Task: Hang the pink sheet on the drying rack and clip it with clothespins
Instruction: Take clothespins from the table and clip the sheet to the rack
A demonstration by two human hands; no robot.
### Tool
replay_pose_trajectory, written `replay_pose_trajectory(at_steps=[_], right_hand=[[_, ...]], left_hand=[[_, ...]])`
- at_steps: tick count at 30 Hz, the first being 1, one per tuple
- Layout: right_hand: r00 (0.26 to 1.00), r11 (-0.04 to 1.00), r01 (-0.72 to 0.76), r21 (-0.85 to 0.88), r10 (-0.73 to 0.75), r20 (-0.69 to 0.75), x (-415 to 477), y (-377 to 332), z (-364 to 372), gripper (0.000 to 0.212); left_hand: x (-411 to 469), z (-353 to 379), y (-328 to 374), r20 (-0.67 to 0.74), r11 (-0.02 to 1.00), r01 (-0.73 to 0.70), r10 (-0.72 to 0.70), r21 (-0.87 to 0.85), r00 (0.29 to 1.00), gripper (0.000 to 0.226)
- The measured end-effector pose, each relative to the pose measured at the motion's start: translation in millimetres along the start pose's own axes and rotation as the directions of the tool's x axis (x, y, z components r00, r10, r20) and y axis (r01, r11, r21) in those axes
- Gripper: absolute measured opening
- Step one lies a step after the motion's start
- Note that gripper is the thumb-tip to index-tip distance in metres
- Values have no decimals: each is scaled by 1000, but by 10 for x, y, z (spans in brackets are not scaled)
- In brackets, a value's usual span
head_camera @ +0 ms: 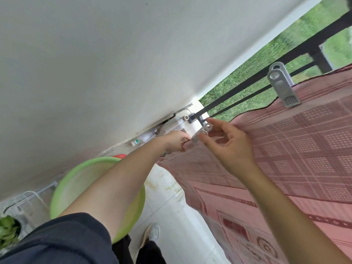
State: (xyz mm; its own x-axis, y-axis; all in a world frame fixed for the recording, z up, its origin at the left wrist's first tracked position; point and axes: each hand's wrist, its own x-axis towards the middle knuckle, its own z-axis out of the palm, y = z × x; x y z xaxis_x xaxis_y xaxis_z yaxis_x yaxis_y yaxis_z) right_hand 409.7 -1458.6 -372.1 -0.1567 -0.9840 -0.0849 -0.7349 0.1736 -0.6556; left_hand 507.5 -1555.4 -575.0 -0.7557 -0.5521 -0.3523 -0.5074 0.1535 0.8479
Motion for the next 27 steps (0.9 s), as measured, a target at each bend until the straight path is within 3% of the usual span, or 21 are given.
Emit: replay_pose_trajectory(at_steps=[4,10,16,20,27], right_hand=[[997,992,63,-108,-59,42,385,-270,73,41],[987,930,40,-366,20,158,1015,-338,210,35],[944,862,37,-506,136,301,1296,-100,500,15],[859,783,92,-615,250,447,1373,65,644,16],[781,658,195,-727,345,521,1376,173,858,26]], left_hand=[[87,189,-195,15,997,-30,31,-67,999,48],[100,287,-337,-108,896,67,-127,-438,986,17],[81,222,-427,-234,913,57,-163,-404,958,14],[75,243,-402,-289,921,24,-147,-390,946,16],[77,304,-416,-339,907,7,-165,-422,926,14]])
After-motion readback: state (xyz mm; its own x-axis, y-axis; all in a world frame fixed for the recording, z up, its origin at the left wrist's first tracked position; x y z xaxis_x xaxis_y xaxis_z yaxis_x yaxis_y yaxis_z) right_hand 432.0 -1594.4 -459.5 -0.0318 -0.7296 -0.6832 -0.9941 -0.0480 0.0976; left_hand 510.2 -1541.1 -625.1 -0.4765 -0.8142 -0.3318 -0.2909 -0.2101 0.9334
